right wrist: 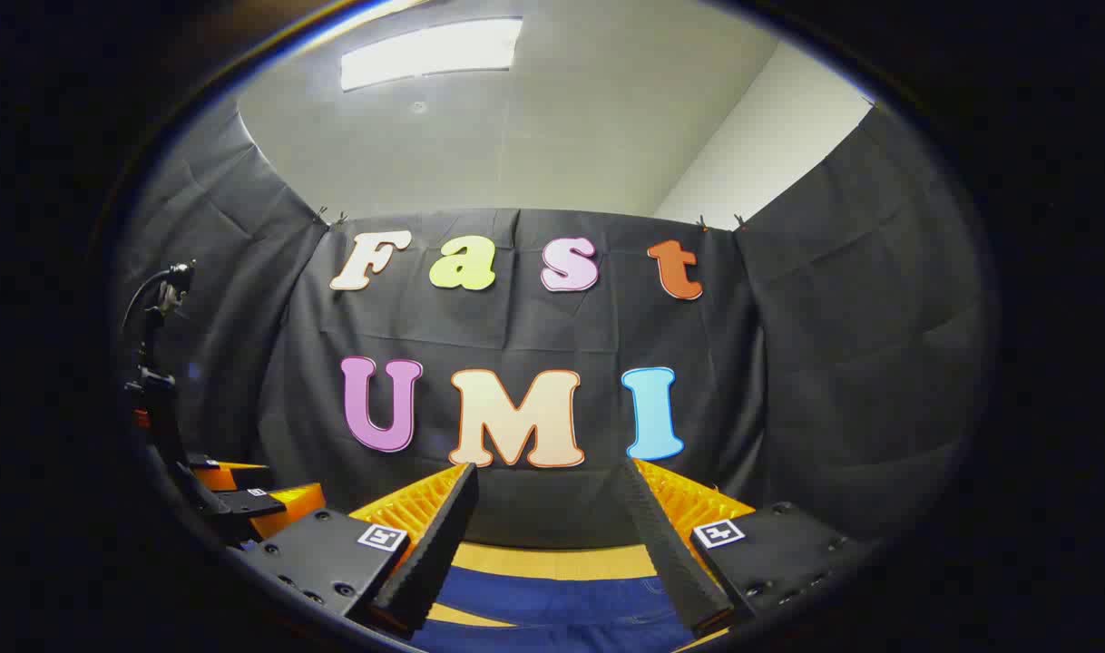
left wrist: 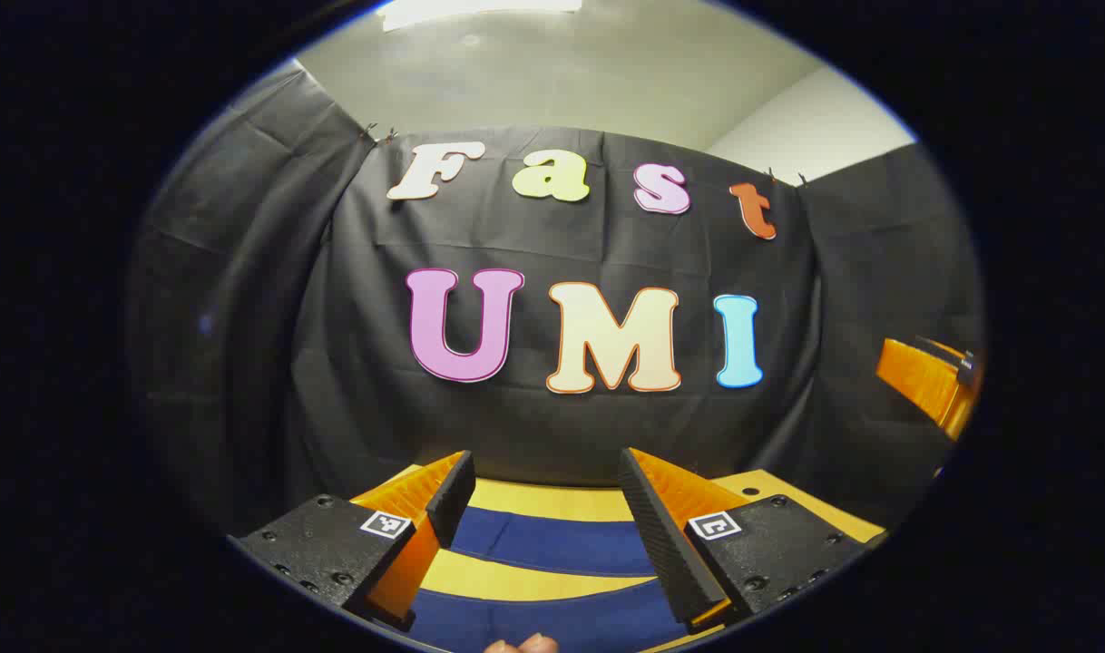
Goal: Grasp the waist and the cuffs of the jeans and fold them to make the two legs overlap; first hold the waist and fold one-third of the jeans toward the cuffs, then hold the cuffs and fold the remaining one-third in the same direction to finish folding.
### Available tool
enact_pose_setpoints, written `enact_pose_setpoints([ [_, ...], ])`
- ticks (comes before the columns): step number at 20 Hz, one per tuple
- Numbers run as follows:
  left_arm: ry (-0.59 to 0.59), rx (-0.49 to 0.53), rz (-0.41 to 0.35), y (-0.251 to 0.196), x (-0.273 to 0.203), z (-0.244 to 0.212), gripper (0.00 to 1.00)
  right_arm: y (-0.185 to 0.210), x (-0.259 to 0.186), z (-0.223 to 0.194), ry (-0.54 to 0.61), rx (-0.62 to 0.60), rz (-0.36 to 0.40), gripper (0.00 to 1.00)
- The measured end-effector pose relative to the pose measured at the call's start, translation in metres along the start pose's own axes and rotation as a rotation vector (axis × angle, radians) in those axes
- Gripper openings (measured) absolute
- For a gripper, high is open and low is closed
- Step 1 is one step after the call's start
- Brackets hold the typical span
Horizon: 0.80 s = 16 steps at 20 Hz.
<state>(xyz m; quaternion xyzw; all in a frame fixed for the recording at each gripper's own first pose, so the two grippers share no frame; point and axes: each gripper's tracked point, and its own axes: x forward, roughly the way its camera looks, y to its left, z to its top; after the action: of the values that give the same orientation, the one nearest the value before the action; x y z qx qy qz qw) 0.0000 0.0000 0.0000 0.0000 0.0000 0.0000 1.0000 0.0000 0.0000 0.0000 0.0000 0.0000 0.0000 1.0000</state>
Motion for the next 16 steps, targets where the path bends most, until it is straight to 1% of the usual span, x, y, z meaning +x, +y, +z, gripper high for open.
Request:
enact_pose_setpoints([
  [1, 0.009, 0.051, -0.004, 0.003, 0.002, -0.005, 0.95, 0.0, 0.004, -0.004, 0.004, 0.002, 0.01, 1.0],
  [2, 0.022, 0.109, 0.007, 0.011, 0.002, -0.011, 0.94, -0.001, 0.007, -0.008, 0.008, 0.006, 0.02, 0.98],
  [3, 0.029, 0.168, 0.022, 0.02, 0.003, -0.014, 0.95, -0.003, 0.011, -0.013, 0.014, 0.011, 0.03, 1.0],
  [4, 0.04, 0.222, 0.041, 0.03, 0.001, -0.017, 1.0, -0.005, 0.014, -0.019, 0.023, 0.014, 0.039, 0.98],
  [7, 0.102, 0.334, 0.091, 0.061, -0.005, -0.035, 1.0, -0.01, 0.024, -0.041, 0.06, 0.018, 0.057, 0.98],
  [8, 0.133, 0.361, 0.103, 0.072, -0.008, -0.044, 1.0, -0.011, 0.029, -0.049, 0.076, 0.02, 0.06, 0.98],
  [9, 0.158, 0.394, 0.116, 0.085, -0.012, -0.053, 0.95, -0.011, 0.032, -0.056, 0.091, 0.023, 0.062, 1.0],
  [10, 0.189, 0.439, 0.129, 0.1, -0.016, -0.061, 0.95, -0.009, 0.036, -0.063, 0.106, 0.026, 0.067, 1.0],
  [11, 0.227, 0.491, 0.14, 0.115, -0.022, -0.073, 1.0, -0.007, 0.038, -0.067, 0.115, 0.027, 0.072, 0.98],
  [12, 0.268, 0.548, 0.146, 0.13, -0.03, -0.085, 0.95, -0.005, 0.041, -0.07, 0.122, 0.025, 0.077, 0.98],
  [16, 0.415, 0.77, 0.138, 0.18, -0.064, -0.128, 0.95, 0.006, 0.048, -0.083, 0.14, 0.014, 0.098, 0.98],
])
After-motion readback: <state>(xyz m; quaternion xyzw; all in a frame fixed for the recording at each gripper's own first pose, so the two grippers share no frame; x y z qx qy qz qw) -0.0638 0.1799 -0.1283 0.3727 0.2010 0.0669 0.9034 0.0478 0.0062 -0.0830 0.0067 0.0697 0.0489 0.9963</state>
